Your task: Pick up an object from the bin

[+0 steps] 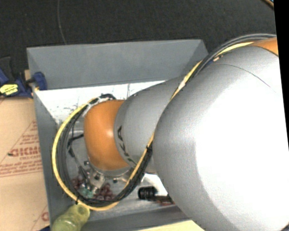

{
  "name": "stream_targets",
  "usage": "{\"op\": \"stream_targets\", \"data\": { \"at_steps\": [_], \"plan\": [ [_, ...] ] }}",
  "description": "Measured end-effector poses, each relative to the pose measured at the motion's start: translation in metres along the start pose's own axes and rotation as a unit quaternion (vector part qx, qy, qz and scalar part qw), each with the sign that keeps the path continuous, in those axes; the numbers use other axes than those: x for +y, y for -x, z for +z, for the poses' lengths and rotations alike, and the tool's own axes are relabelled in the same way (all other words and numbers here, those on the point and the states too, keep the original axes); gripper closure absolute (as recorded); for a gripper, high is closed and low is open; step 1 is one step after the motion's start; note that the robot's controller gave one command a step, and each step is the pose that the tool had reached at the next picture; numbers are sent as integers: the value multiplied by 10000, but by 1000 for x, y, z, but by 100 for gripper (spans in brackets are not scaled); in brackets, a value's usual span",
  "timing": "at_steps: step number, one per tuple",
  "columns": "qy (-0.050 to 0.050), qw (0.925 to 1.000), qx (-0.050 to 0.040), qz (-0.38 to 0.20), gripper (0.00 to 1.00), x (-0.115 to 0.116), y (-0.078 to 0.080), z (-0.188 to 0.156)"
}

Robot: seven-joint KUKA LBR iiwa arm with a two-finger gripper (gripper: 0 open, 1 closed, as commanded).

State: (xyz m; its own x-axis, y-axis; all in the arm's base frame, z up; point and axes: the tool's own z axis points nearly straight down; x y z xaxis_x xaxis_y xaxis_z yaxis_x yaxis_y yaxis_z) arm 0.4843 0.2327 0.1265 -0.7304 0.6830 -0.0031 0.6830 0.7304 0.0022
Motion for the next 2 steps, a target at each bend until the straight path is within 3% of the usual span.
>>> {"op": "stream_targets", "data": {
  "at_steps": [2],
  "plan": [
    [-25,10000,9,-10,100,-1,1,-36]
  ]
}}
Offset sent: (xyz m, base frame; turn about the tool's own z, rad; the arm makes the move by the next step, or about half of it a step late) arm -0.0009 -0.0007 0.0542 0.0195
